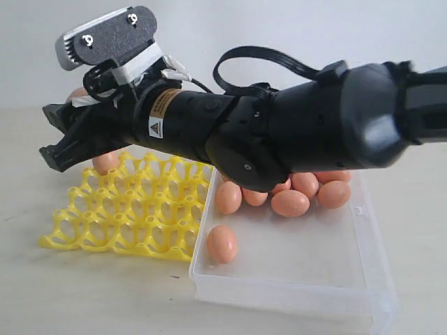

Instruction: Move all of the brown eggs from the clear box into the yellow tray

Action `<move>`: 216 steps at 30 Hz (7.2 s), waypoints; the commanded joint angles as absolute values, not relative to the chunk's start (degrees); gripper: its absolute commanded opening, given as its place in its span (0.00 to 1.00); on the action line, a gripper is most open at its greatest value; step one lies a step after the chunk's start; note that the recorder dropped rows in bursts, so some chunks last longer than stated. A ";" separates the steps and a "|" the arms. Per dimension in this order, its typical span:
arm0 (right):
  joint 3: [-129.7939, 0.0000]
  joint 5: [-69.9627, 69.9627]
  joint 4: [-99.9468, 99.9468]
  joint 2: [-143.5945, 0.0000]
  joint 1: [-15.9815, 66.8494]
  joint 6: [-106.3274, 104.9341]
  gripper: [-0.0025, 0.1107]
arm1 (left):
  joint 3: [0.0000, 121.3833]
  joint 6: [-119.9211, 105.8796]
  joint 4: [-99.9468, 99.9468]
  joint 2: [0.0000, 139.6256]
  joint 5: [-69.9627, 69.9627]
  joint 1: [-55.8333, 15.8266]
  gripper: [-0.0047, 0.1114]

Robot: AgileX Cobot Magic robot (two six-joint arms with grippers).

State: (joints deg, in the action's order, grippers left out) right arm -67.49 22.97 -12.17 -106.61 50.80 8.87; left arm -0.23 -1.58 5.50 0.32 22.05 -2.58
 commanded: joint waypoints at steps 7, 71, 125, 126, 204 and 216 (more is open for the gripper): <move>-83.80 17.65 -14.10 -125.35 46.13 8.09 0.02 | 0.00 -1.32 5.44 0.00 21.69 -2.86 0.04; -96.23 13.40 -13.84 -137.95 43.31 10.63 0.44 | 0.00 -1.32 5.44 0.00 21.69 -2.86 0.04; -72.39 -42.24 -1.84 -101.60 32.00 -2.15 0.24 | 0.00 -1.32 5.44 0.00 21.69 -2.86 0.04; -72.39 -44.36 -1.39 -102.03 31.47 -3.71 0.28 | 0.00 -1.32 5.44 0.00 21.69 -2.86 0.04; -72.39 -34.17 8.93 -115.94 32.36 -23.91 0.02 | 0.00 -1.32 5.44 0.00 21.69 -2.86 0.04; -68.08 -26.82 10.59 -105.79 34.65 -22.77 0.02 | 0.00 -1.32 5.44 0.00 21.69 -2.86 0.04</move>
State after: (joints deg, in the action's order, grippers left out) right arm -70.33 -31.01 9.67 -109.83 34.63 -23.25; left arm -0.23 -1.58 5.50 0.32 22.05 -2.58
